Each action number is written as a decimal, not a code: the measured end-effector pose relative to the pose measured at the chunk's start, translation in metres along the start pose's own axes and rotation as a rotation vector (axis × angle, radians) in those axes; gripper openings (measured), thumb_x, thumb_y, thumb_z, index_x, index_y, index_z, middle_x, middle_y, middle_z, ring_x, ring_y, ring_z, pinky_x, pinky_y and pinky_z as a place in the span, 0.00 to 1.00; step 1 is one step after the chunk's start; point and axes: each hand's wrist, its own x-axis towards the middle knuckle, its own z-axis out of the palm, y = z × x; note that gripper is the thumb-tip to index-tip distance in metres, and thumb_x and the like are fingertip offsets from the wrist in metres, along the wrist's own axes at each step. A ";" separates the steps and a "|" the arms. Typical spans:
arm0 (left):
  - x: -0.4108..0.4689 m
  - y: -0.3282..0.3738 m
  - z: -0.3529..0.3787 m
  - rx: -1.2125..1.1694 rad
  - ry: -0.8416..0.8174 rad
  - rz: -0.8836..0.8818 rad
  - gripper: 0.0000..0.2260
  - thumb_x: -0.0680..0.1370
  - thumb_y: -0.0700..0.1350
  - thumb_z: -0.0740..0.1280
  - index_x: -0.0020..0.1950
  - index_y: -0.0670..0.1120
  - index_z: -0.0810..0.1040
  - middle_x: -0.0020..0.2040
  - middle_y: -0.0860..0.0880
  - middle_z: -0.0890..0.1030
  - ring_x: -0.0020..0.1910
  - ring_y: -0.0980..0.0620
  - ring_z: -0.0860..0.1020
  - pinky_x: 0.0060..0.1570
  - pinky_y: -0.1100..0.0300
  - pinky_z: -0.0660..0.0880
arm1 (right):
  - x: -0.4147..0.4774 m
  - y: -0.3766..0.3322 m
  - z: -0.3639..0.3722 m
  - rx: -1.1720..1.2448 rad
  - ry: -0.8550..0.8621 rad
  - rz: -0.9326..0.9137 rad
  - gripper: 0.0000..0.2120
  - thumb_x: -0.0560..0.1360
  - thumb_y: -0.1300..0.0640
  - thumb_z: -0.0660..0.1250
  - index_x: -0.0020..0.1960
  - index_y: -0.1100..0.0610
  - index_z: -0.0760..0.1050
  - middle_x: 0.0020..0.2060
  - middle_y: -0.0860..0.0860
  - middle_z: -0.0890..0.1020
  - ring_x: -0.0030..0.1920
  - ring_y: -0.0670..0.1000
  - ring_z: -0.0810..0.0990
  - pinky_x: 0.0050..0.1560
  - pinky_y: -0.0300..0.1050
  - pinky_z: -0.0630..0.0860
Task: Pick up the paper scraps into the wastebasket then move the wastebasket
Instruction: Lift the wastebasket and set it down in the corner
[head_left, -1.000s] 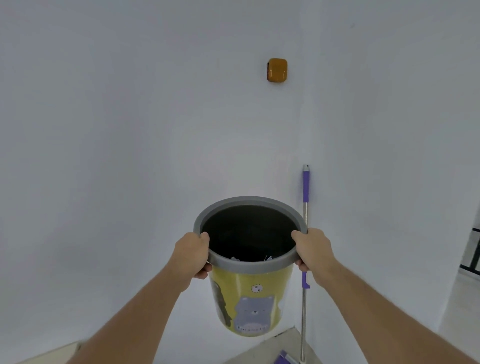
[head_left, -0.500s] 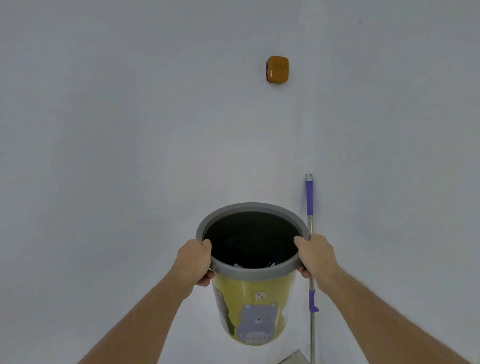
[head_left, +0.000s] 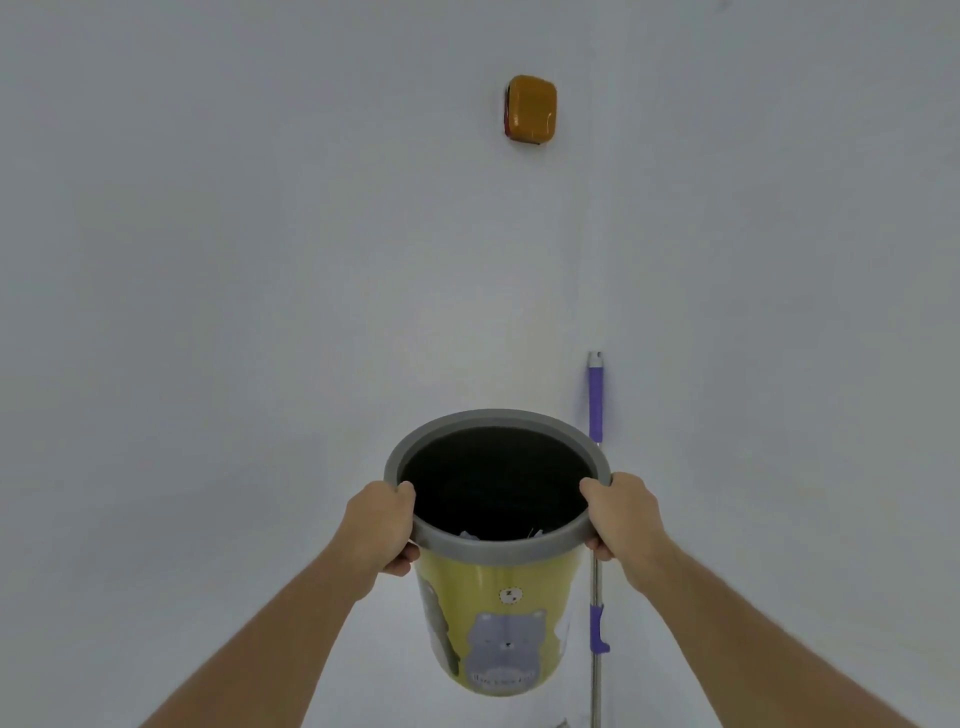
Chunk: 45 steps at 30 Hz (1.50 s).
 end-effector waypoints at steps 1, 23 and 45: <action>0.005 0.001 0.006 0.008 0.004 -0.006 0.13 0.83 0.46 0.52 0.47 0.42 0.72 0.33 0.42 0.76 0.26 0.50 0.74 0.26 0.61 0.74 | 0.009 0.002 0.000 0.003 -0.005 0.002 0.10 0.80 0.57 0.61 0.57 0.61 0.73 0.38 0.56 0.75 0.31 0.51 0.75 0.26 0.39 0.71; 0.123 -0.097 0.073 0.086 -0.077 -0.091 0.11 0.84 0.48 0.54 0.52 0.43 0.71 0.35 0.43 0.77 0.27 0.50 0.75 0.28 0.61 0.75 | 0.093 0.102 0.074 -0.101 0.015 0.105 0.11 0.79 0.57 0.59 0.58 0.61 0.73 0.39 0.57 0.77 0.30 0.52 0.75 0.20 0.35 0.70; 0.136 -0.666 0.318 0.265 -0.059 -0.378 0.14 0.82 0.51 0.55 0.51 0.40 0.69 0.41 0.42 0.77 0.40 0.38 0.80 0.44 0.38 0.81 | 0.085 0.673 0.269 -0.490 -0.059 0.306 0.12 0.80 0.56 0.58 0.59 0.61 0.72 0.49 0.60 0.80 0.45 0.58 0.78 0.43 0.47 0.76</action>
